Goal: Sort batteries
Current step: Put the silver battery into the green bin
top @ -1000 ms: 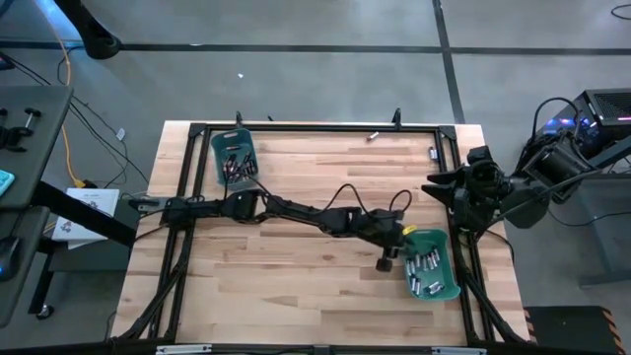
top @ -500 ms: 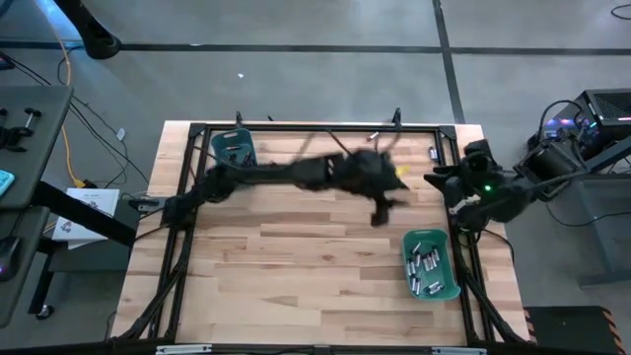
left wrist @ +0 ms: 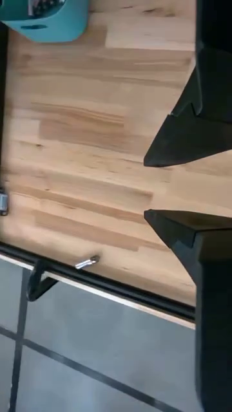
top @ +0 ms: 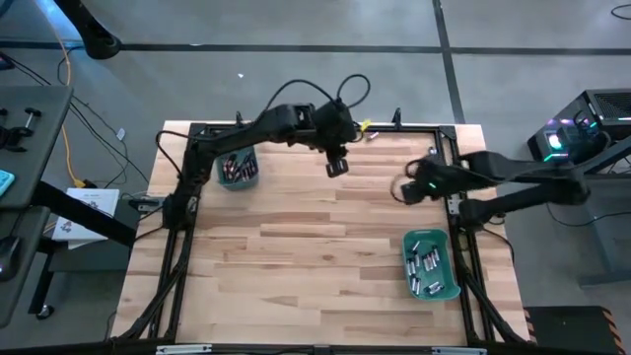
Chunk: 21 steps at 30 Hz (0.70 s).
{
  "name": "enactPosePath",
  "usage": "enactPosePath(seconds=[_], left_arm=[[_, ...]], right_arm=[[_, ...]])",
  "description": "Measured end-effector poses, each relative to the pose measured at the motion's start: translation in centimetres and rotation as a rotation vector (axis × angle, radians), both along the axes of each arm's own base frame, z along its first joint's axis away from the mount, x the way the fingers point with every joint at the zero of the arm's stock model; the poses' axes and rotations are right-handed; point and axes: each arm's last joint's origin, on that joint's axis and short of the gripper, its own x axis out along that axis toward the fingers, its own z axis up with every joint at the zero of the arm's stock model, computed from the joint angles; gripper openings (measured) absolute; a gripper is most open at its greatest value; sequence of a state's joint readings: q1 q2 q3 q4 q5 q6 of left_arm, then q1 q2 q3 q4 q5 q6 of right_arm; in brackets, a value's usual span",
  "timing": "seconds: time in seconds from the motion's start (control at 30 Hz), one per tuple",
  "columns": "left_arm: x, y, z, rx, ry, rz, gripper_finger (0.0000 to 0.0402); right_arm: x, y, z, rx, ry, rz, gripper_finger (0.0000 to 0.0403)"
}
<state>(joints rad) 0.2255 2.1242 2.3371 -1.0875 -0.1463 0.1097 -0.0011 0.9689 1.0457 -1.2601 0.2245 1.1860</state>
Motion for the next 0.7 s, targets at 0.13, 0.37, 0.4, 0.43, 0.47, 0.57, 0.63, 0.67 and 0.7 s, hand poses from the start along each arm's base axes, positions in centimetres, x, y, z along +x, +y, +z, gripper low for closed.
enactPosePath(seconds=[0.13, 0.37, 0.4, 0.43, 0.47, 0.57, 0.63, 0.67, 0.7], left_arm=[[-0.9, 0.2, 0.9, -0.001, 0.005, -0.027, 0.0099], [-2.7, 1.4, 2.4, 0.026, 0.017, -0.087, 0.0082], [-3.0, 1.9, 2.6, 0.023, 0.011, -0.083, 0.008], [-3.3, 2.3, 2.7, 0.014, 0.008, -0.082, 0.0078], [-3.6, 2.8, 2.8, 0.005, 0.006, -0.08, 0.0075], [-4.6, 4.0, 3.2, -0.004, 0.01, -0.084, 0.0069], [-5.1, 4.7, 3.5, 0.009, 0.009, -0.089, 0.0066], [-5.3, 4.9, 3.7, 0.013, 0.009, -0.088, 0.0064], [-5.6, 5.2, 3.8, 0.019, 0.01, -0.086, 0.0063]], right_arm=[[2.6, -3.7, -3.4, 0.049, -0.065, 0.011, 0.0211], [5.5, -12.7, -7.2, -0.011, -0.13, -0.148, 0.0211], [5.9, -14.0, -7.7, -0.016, -0.133, -0.167, 0.0211], [6.2, -15.2, -8.2, -0.024, -0.13, -0.181, 0.0211], [6.5, -16.3, -8.8, -0.022, -0.12, -0.195, 0.0211], [7.4, -19.6, -11.2, 0.028, -0.077, -0.254, 0.0211], [7.8, -21.7, -12.6, 0.069, -0.057, -0.302, 0.0211], [8.0, -22.7, -13.1, 0.08, -0.047, -0.322, 0.0211], [8.3, -23.6, -13.7, 0.088, -0.038, -0.335, 0.0211]])
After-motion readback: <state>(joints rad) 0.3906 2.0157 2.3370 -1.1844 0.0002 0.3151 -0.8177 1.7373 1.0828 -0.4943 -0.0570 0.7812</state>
